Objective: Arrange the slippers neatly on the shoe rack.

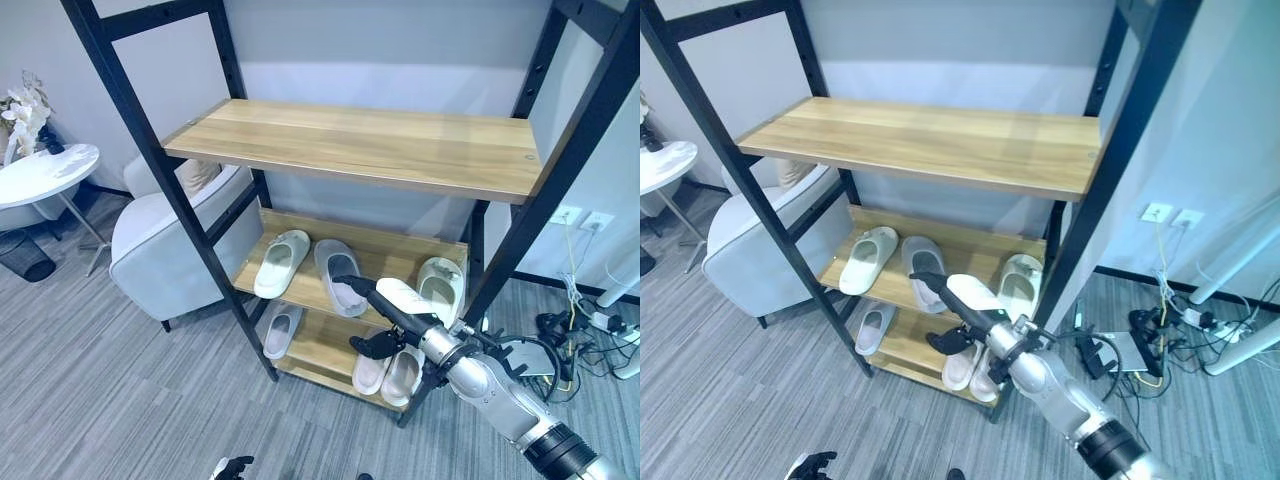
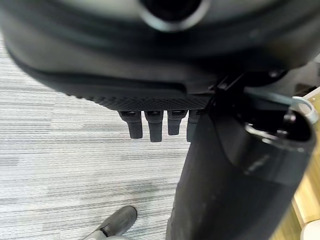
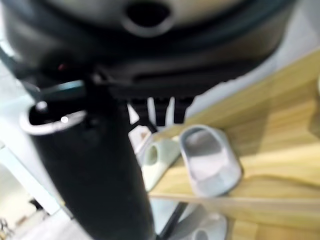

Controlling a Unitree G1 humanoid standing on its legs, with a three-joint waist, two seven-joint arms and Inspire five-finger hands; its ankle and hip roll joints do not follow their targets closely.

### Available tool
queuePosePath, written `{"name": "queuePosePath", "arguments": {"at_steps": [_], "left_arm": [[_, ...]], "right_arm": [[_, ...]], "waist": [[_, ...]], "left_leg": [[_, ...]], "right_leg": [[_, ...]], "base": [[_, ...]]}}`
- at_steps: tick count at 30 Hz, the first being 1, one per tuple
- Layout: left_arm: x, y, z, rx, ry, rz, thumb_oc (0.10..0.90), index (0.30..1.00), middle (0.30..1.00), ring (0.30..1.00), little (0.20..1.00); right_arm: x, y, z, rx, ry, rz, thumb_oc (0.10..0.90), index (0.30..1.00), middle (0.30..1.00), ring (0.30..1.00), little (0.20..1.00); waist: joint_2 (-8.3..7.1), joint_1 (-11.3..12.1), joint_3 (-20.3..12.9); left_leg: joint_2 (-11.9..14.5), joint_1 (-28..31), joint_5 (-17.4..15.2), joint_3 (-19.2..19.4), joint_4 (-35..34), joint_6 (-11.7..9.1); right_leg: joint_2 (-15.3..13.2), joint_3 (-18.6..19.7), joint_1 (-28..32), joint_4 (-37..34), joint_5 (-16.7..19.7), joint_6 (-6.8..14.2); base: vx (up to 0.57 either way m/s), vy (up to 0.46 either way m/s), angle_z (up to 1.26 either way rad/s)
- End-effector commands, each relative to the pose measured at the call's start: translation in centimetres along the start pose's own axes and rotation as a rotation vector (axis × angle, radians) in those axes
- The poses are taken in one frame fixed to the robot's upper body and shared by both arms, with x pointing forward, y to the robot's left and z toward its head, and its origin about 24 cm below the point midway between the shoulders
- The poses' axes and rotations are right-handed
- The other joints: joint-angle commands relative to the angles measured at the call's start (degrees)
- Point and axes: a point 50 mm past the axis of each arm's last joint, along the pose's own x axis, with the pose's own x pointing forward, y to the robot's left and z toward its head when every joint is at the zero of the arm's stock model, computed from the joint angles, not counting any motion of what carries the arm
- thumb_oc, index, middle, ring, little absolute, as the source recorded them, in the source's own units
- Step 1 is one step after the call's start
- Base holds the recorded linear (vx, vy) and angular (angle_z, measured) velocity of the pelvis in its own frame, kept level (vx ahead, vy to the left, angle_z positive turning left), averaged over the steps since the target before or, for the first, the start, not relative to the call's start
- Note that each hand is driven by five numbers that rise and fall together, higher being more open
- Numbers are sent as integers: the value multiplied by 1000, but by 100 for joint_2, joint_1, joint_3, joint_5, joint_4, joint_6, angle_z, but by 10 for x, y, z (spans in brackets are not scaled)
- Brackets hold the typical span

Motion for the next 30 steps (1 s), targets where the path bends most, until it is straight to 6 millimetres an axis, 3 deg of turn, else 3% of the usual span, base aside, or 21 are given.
{"name": "queuePosePath", "arguments": {"at_steps": [1, 12, 22, 30], "left_arm": [[1, 0, 4, 101, -22, 4, 800, 900, 900, 900, 900], [3, 1, 14, 101, -60, 16, 800, 900, 900, 900, 900], [2, 13, 3, 87, -29, 55, 800, 900, 900, 900, 900], [0, 20, -7, 70, -10, 89, 800, 900, 900, 900, 900]], "right_arm": [[31, -55, 31, -95, -183, -267, 800, 900, 900, 900, 900], [71, -92, 30, -195, -144, -343, 800, 900, 900, 900, 900], [86, -136, 25, -334, -98, -388, 800, 900, 900, 900, 900], [93, -164, 24, -347, -55, -465, 800, 900, 900, 900, 900]], "waist": [[-353, 127, -172], [-277, 255, -17], [-291, 310, 112], [-250, 394, 124]], "left_leg": [[-189, -84, -154, 93, 39, -45], [-237, -491, -83, 19, 39, -71], [-219, -1108, 79, 64, 39, -138], [-243, -1318, 147, 86, 39, -175]], "right_leg": [[-471, 89, 444, 101, -702, 729], [-509, 17, 70, 55, -595, 768], [-476, 63, -569, 39, -436, 798], [-495, 98, -816, 64, -382, 794]], "base": [[24, -9, 5], [-11, 7, 6], [-34, -4, -1], [7, -6, -1]]}}
